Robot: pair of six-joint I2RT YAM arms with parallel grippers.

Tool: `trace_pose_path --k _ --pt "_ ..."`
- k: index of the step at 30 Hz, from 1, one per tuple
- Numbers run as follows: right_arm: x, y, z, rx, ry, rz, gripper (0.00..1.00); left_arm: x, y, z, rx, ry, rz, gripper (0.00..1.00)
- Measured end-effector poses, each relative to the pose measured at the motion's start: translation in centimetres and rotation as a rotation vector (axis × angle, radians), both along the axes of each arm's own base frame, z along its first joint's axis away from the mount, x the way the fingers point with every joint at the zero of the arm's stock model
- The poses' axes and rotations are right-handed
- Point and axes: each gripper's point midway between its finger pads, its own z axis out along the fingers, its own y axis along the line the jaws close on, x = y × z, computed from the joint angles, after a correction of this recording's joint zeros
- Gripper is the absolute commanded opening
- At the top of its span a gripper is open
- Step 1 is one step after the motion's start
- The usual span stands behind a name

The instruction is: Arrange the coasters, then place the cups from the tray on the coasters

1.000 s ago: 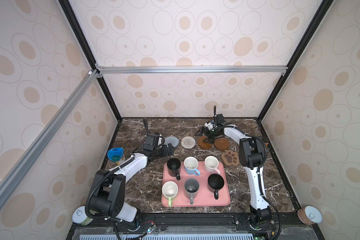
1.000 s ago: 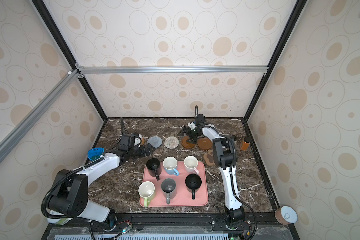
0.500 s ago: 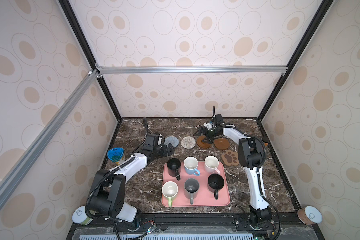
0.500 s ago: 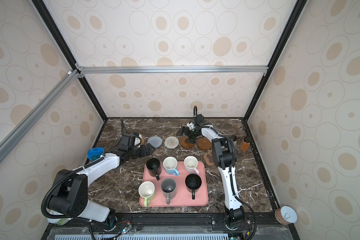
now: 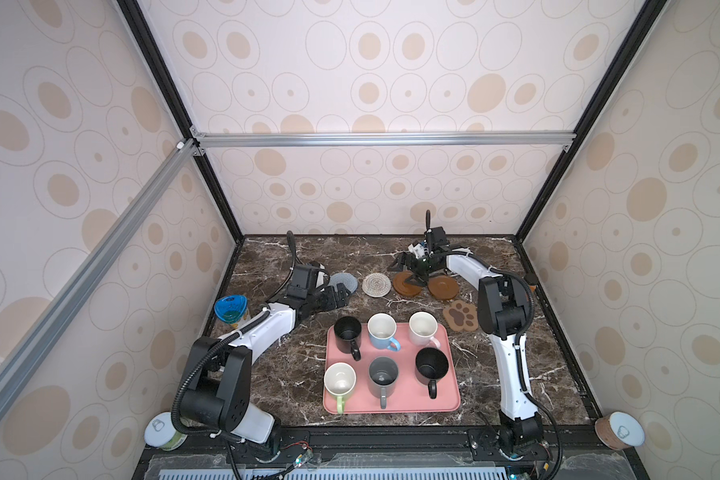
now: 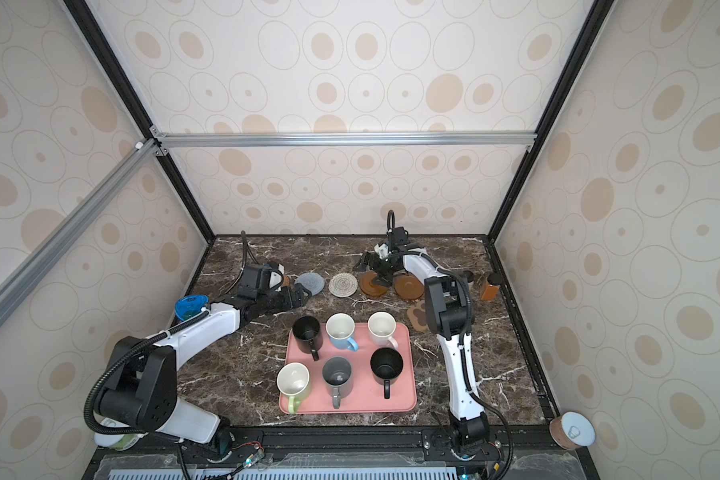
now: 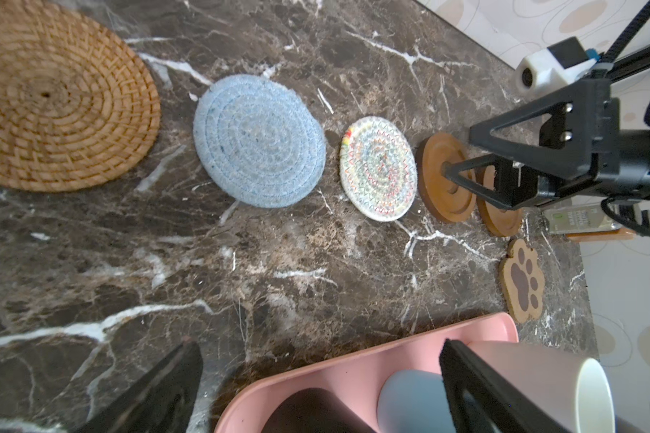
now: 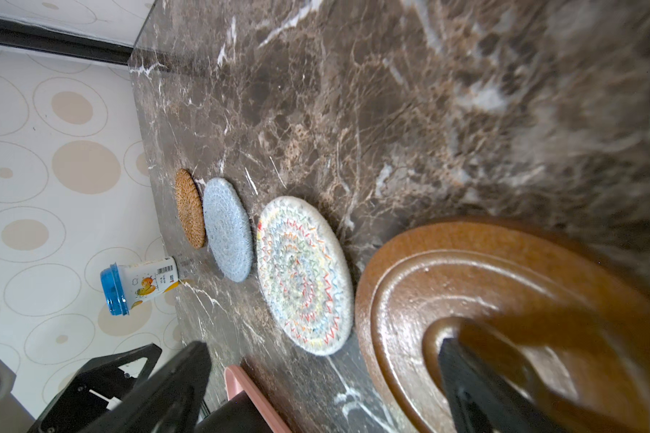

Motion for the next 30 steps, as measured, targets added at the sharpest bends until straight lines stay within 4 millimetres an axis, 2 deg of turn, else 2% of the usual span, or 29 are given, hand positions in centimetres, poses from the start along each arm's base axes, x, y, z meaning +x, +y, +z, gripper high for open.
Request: trace_pose_path --k 2,6,9,11,14,21,23,26,30 --pt "0.2 -0.6 1.7 0.000 -0.029 -0.008 0.99 0.9 -0.7 0.5 -0.005 -0.012 -0.014 1.00" --pt "0.5 -2.7 7.0 -0.005 -0.132 -0.035 0.99 2.8 -2.9 1.1 -0.009 -0.028 -0.066 1.00" --pt "-0.5 -5.1 10.3 -0.051 -0.201 -0.060 0.99 4.1 -5.2 1.0 -0.015 -0.031 -0.122 1.00" --pt "-1.7 -6.7 11.3 -0.093 -0.223 -0.076 0.99 4.8 -6.8 0.7 -0.020 -0.030 -0.159 1.00" --pt "-4.1 -8.8 10.6 -0.161 -0.203 -0.087 0.99 5.9 -9.4 0.1 -0.031 -0.024 -0.216 1.00" --pt "-11.0 -12.6 2.7 -0.298 0.014 -0.080 0.99 7.8 -14.5 -2.4 -0.044 0.011 -0.323 1.00" --pt "-12.6 -13.2 1.3 -0.319 0.058 -0.078 0.99 8.1 -15.4 -3.1 -0.046 0.022 -0.340 1.00" --pt "-14.5 -13.9 0.5 -0.340 0.090 -0.083 0.99 8.4 -16.3 -4.2 -0.048 0.041 -0.356 1.00" --pt "-15.8 -14.3 1.0 -0.345 0.073 -0.095 0.99 8.7 -16.6 -5.4 -0.035 0.068 -0.363 1.00"
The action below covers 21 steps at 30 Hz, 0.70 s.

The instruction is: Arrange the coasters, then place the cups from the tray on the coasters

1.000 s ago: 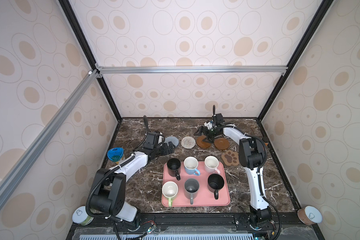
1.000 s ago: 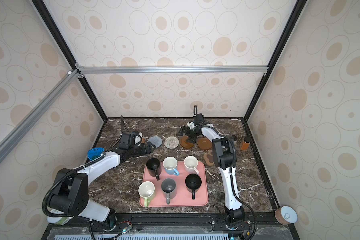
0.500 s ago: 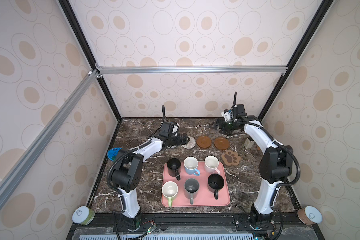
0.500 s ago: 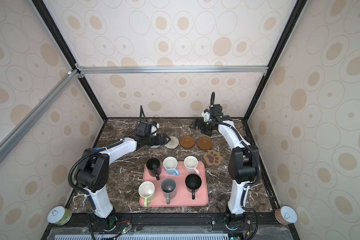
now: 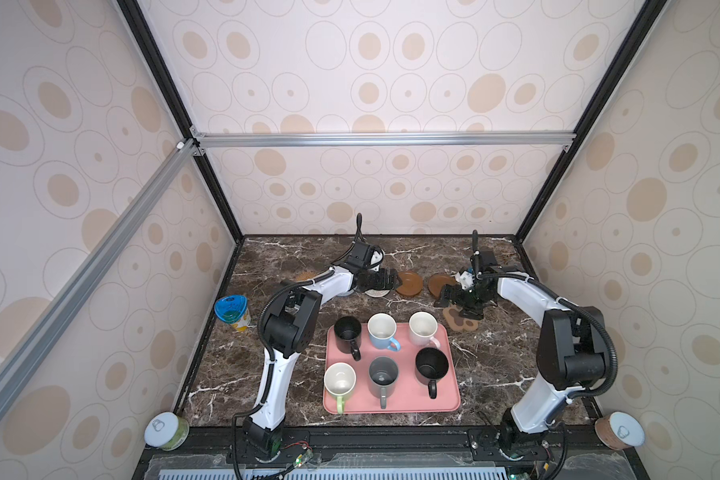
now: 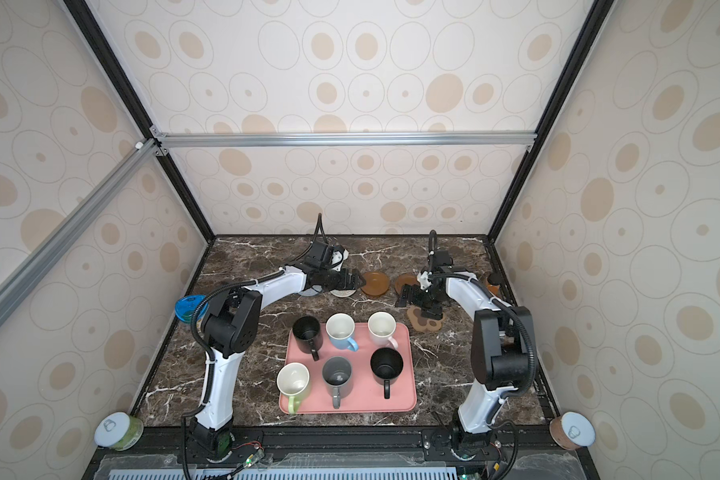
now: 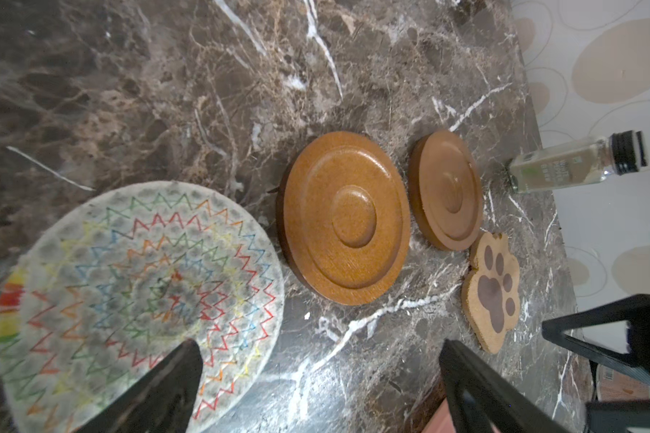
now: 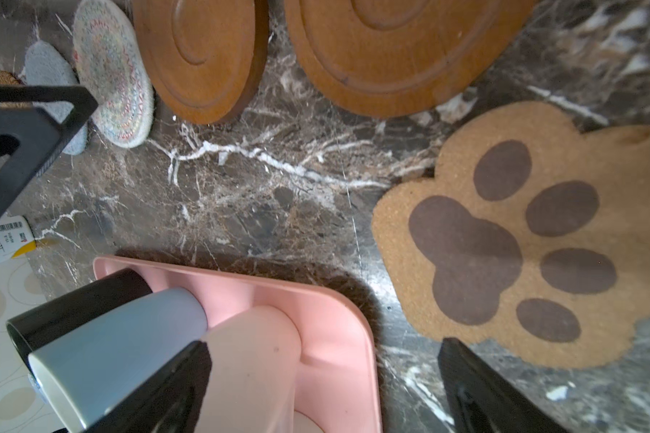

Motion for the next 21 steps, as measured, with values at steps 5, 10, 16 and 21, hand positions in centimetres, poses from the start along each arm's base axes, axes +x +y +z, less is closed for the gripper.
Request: trace_pose_path --k 5,10,16,21 --pt "-0.3 -0.1 0.6 -0.001 -0.031 -0.009 0.99 0.2 0.5 -1.3 0.044 0.011 0.010 1.00" --pt "-0.5 -0.3 0.2 -0.006 -0.026 -0.018 0.99 0.5 0.8 -1.4 0.066 0.003 0.021 1.00" --pt "-0.9 -0.4 0.2 -0.007 -0.022 -0.026 0.99 0.7 1.1 -1.5 0.086 -0.009 0.028 1.00" --pt "-1.1 -0.5 0.2 -0.005 -0.024 -0.031 0.99 0.9 1.4 -1.6 0.098 -0.016 0.039 1.00"
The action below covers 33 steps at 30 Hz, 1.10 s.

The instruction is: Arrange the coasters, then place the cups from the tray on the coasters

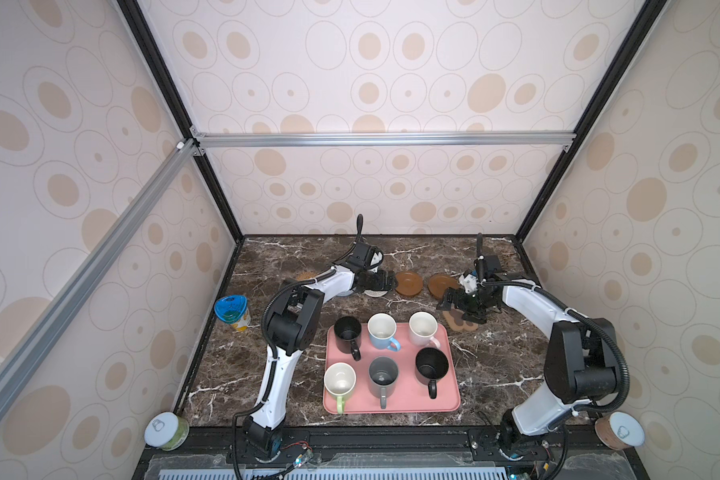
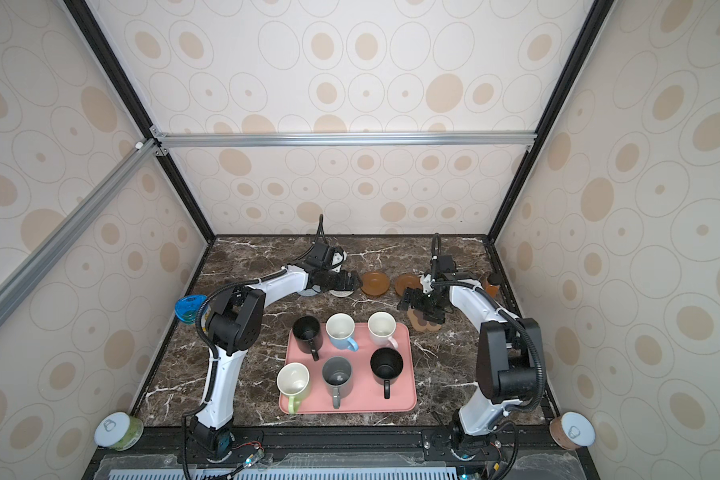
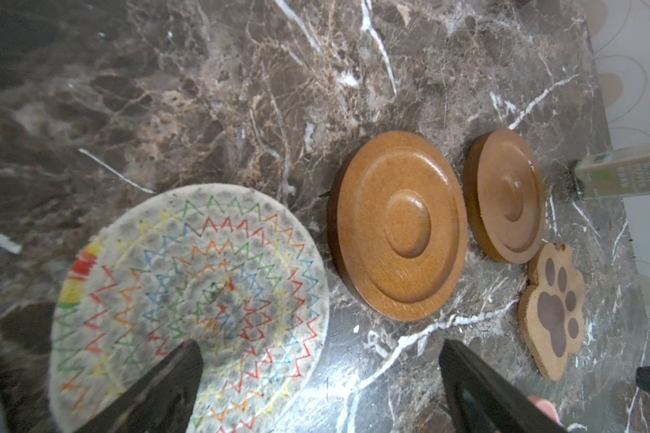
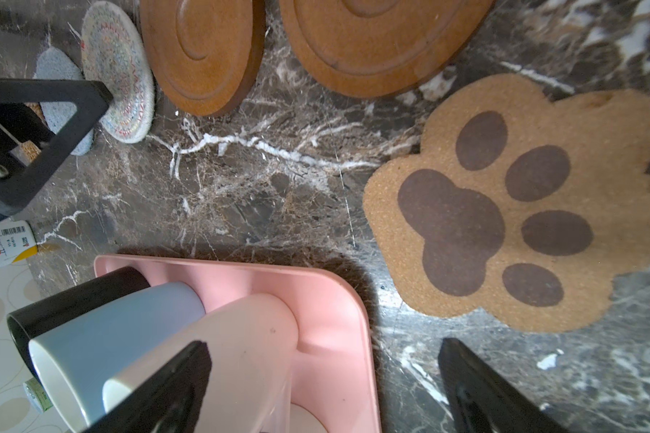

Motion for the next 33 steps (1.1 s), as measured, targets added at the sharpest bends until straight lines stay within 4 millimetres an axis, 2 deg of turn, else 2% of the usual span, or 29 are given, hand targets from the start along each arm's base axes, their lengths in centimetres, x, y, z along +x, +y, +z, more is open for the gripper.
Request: trace_pose_path --k 4,13,16,20,23,25,28,33 --pt "-0.6 -0.1 -0.3 0.004 0.003 -0.011 0.99 0.2 0.2 0.0 0.002 -0.004 0.007 1.00" --pt "-1.8 0.2 -2.9 0.043 0.051 -0.066 0.99 0.5 0.2 0.7 -0.009 -0.016 0.016 1.00" --pt "-1.7 0.4 -3.5 0.064 0.052 -0.089 0.99 0.5 0.3 2.2 -0.019 -0.040 0.024 1.00" --pt "-1.3 0.9 -4.4 0.102 0.058 -0.114 0.99 0.1 0.9 5.9 -0.049 -0.098 0.037 1.00" --pt "-0.9 1.1 -4.3 0.127 0.046 -0.128 0.99 -0.4 1.6 8.7 -0.075 -0.149 0.050 1.00" --pt "-0.7 1.3 -4.2 0.139 0.039 -0.132 0.99 -0.8 2.2 9.9 -0.086 -0.171 0.062 1.00" --pt "-0.4 1.4 -4.3 0.147 0.036 -0.141 0.99 -1.2 3.3 10.6 -0.095 -0.182 0.085 1.00" --pt "-0.3 1.4 -4.3 0.163 0.043 -0.162 0.99 -1.9 5.3 9.6 -0.085 -0.156 0.125 1.00"
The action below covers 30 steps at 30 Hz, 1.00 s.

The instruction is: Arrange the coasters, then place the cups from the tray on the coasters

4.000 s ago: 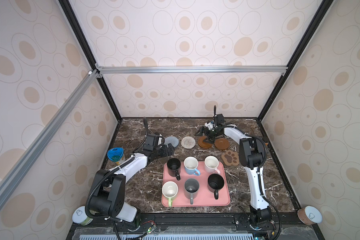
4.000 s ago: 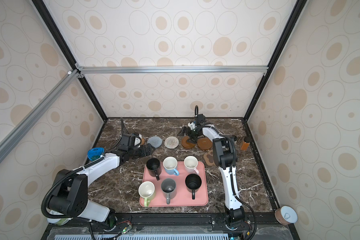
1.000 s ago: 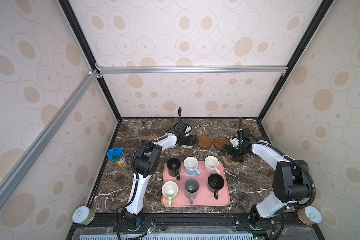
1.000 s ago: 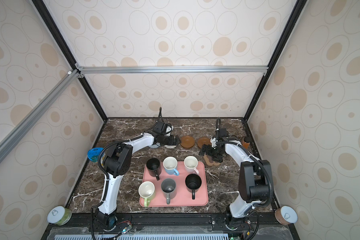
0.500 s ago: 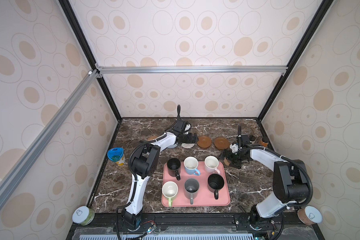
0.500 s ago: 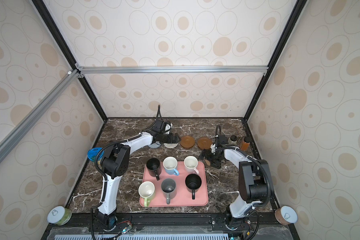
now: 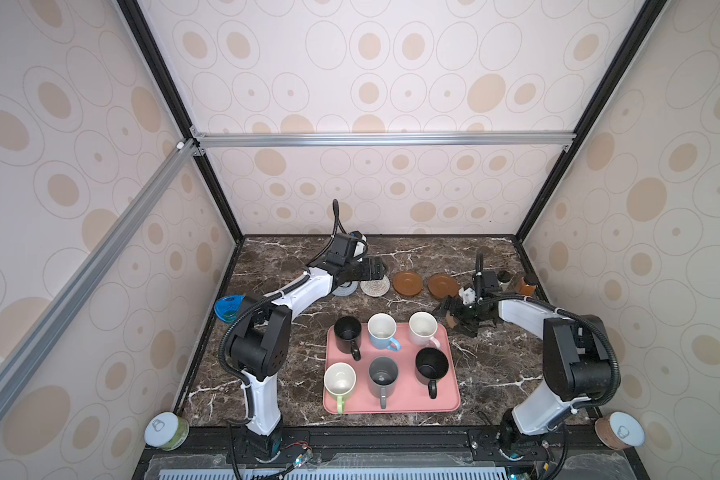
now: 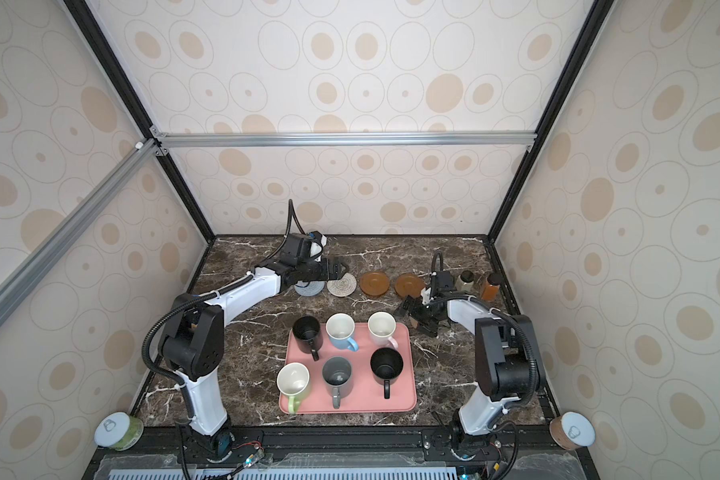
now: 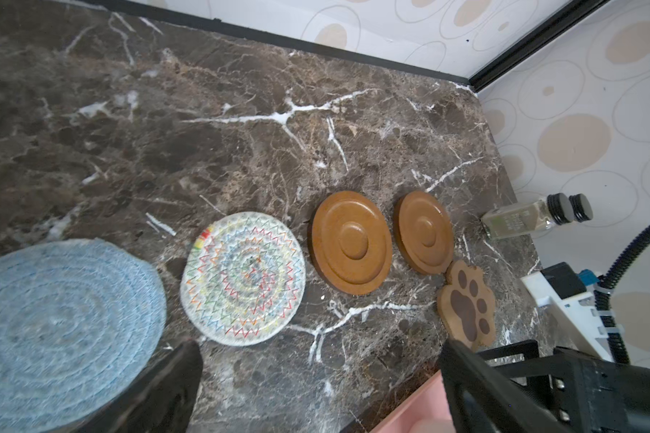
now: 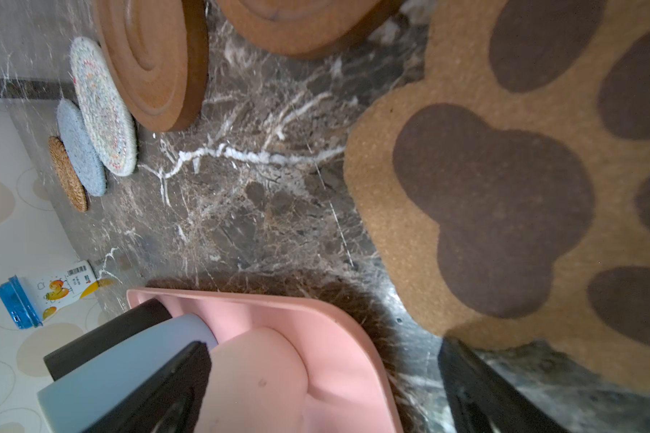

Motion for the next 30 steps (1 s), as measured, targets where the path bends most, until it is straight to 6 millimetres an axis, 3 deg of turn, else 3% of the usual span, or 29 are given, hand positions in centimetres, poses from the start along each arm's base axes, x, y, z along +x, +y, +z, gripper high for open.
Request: trace_pose_path --k 4,11,16,24,30 --pt "-0.1 -0.1 0.2 0.003 -0.004 -0.010 0.99 -0.7 1.5 -0.8 0.011 0.023 0.026 1.00" --pt "-0.1 0.3 1.9 0.025 -0.036 -0.013 0.99 -1.2 3.0 0.4 0.004 0.002 0.053 1.00" --pt "1.1 0.9 3.1 0.052 -0.067 -0.009 0.99 -1.7 3.4 0.3 0.001 -0.001 0.061 1.00" --pt "2.6 2.2 0.2 0.080 -0.007 -0.007 0.99 -2.5 4.0 -0.6 0.008 0.022 0.066 1.00" --pt "2.7 1.9 -0.2 0.045 -0.001 -0.012 0.99 -2.7 4.5 0.2 0.002 0.007 0.075 1.00"
